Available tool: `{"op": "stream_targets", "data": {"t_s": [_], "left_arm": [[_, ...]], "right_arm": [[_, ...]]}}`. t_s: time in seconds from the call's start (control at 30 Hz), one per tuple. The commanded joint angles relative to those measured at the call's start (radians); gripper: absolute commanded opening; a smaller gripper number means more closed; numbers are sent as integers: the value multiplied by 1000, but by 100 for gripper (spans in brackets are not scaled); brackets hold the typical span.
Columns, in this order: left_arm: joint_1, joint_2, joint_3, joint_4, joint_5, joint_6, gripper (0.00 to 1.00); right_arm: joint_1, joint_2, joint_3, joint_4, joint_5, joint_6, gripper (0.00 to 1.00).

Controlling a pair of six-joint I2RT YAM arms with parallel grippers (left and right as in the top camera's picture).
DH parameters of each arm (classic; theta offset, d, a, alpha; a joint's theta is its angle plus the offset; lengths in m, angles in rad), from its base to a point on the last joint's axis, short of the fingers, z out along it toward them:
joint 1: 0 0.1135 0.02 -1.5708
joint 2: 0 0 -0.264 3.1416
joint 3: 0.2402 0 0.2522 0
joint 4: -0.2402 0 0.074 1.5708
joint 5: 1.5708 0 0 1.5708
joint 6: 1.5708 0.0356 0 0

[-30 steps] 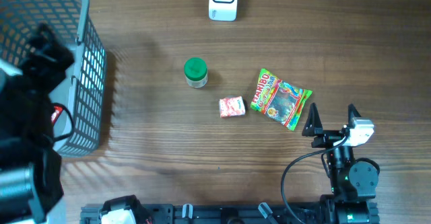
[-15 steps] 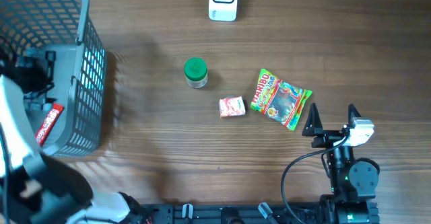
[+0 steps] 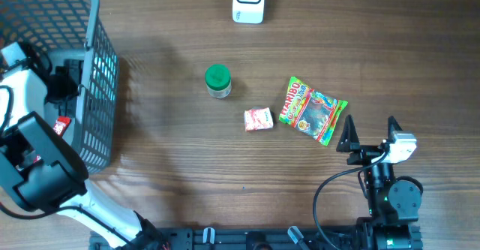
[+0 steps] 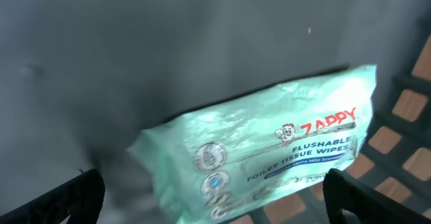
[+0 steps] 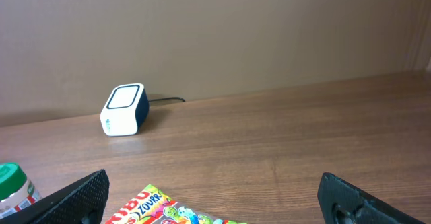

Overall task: Scan the item barcode
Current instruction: 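Reach into the basket and grasp the green Zappy wipes pack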

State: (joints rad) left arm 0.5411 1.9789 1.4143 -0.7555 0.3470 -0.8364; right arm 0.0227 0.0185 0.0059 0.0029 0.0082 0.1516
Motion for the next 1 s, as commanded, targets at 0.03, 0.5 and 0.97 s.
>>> {"op": "stream_targets", "data": {"t_s": [0.03,0.5,0.97], "left_arm": [[-49,14,-53,71,8,-11,100],[-70,3,-151,130,-74,-27,4],[34,-671,14,23,-60,72,4]], "right_arm": [[-3,-5,-1,4,6,-14,100],[-3,-5,-1,4,6,-14,100],[-3,-5,-1,4,6,-14,100]]}}
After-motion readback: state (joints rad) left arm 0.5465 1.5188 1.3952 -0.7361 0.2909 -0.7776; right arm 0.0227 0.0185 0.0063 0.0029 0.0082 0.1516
